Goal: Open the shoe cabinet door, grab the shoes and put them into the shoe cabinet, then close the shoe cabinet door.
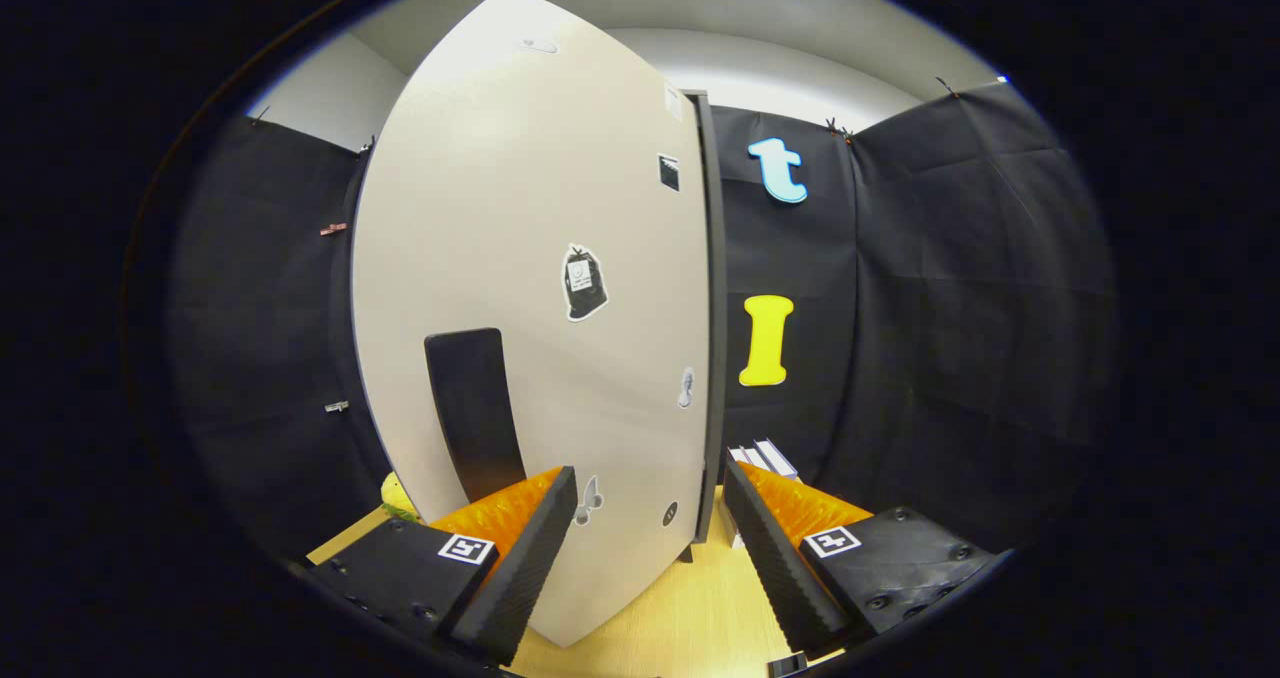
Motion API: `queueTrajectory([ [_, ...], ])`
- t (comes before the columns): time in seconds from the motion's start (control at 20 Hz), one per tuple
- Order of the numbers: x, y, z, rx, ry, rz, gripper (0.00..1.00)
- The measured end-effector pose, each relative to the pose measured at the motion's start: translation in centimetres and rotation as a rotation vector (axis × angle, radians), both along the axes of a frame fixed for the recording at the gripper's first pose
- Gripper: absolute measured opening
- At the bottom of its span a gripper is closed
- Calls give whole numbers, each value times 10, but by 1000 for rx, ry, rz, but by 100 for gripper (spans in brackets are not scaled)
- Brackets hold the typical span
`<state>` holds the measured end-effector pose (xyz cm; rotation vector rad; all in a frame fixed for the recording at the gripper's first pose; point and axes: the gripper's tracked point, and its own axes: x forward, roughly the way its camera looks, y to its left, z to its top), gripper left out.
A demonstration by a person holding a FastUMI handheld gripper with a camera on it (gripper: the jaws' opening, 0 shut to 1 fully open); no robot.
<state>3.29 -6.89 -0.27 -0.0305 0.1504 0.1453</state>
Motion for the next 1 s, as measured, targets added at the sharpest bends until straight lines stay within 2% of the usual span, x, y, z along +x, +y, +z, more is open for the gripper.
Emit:
queueTrajectory([
  [0.2,27,46,-7,-39,13,15,97],
  [0.5,51,103,11,29,-39,35,98],
  [1.0,64,85,31,81,-154,59,98],
])
